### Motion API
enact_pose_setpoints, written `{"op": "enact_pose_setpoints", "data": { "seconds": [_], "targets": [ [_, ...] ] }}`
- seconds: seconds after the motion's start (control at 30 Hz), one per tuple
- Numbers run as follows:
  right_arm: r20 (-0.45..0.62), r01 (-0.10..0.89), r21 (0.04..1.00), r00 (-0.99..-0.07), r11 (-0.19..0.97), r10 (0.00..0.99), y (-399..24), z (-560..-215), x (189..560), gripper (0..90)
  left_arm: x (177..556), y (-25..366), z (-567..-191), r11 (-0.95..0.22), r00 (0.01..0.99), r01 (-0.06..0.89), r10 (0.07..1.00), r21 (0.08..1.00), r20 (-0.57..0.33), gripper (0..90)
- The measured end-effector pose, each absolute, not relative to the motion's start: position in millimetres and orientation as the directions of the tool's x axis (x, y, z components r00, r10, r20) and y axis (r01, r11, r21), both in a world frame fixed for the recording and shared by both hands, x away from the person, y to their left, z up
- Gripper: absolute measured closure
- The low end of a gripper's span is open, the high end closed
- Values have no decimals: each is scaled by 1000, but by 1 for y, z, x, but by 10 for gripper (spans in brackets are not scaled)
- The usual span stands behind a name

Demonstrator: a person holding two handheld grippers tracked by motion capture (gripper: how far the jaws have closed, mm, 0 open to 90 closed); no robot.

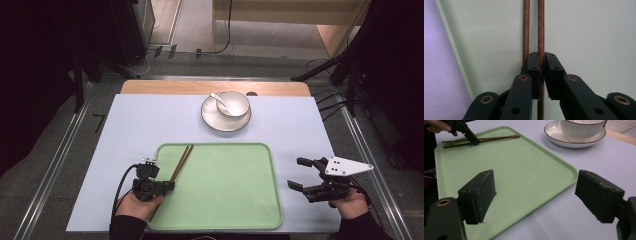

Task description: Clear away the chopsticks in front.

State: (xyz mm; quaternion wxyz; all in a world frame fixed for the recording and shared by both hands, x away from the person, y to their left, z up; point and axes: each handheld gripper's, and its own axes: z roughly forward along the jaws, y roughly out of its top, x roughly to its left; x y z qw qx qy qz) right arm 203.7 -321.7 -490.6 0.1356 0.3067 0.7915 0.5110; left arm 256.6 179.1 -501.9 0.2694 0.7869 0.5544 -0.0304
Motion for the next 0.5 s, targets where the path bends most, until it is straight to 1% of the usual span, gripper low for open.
{"op": "enact_pose_setpoints", "data": {
  "seconds": [0.17, 0.23, 0.3, 0.4, 0.5],
  "targets": [
    [101, 349, 892, -774, 288, 624, -322, -491, 204, 175, 257, 181, -502, -245, 389, 888, 851, 389, -353, 812],
    [100, 348, 891, -775, 290, 624, -321, -491, 204, 175, 258, 182, -502, -235, 384, 890, 848, 391, -365, 807],
    [98, 347, 891, -777, 293, 622, -321, -491, 204, 175, 259, 184, -502, -237, 389, 891, 839, 387, -382, 782],
    [98, 346, 892, -777, 291, 622, -321, -491, 204, 175, 259, 186, -499, -228, 402, 884, 816, 408, -416, 703],
    [99, 347, 891, -777, 292, 622, -322, -491, 203, 175, 259, 189, -492, -238, 443, 854, 800, 462, -405, 625]
  ]
}}
